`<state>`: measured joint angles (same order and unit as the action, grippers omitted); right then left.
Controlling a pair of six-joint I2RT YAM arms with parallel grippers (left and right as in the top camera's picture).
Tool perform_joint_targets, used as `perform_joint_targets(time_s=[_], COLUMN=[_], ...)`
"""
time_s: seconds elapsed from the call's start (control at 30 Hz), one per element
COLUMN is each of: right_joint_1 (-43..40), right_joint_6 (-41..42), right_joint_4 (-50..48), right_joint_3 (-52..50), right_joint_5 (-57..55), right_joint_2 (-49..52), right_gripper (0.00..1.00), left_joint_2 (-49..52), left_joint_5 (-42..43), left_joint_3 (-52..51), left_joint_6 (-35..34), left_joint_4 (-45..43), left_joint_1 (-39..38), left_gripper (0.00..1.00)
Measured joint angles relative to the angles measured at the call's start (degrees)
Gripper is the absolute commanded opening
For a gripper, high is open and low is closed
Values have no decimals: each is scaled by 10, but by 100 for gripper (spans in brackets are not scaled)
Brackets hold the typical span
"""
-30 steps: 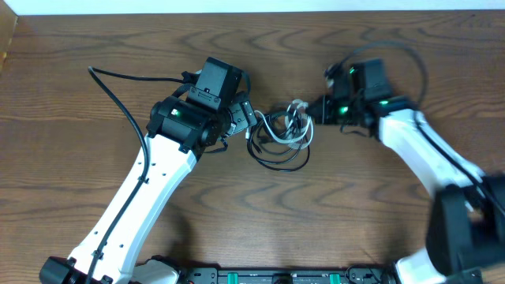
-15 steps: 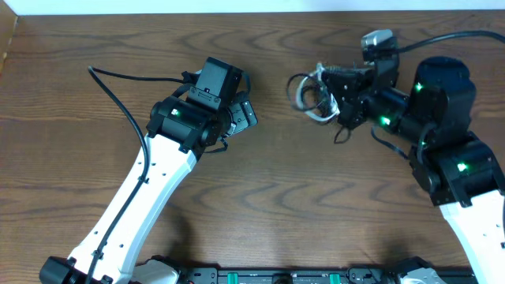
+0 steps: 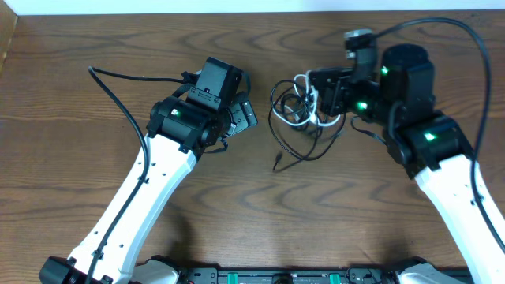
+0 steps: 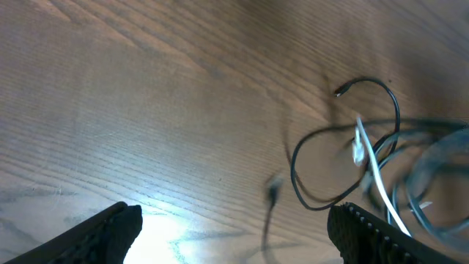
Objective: Untangle cables
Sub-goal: 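Pull the grasped cable up and right with the right gripper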
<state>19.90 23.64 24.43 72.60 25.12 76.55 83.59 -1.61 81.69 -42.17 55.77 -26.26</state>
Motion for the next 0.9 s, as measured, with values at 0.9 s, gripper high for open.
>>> perform_joint_targets(time_s=[0.9], right_joint_1=[30], right_joint_6=[59], right_joint_4=[15], right_joint_3=[-3], right_joint_5=[-28], right_joint_2=[58], right_gripper=[1], left_joint_2=[0], left_joint_5=[2], left_joint_3=[0], left_joint_6=[0], left_joint_4=[2], left_joint_1=[0], left_gripper=[87])
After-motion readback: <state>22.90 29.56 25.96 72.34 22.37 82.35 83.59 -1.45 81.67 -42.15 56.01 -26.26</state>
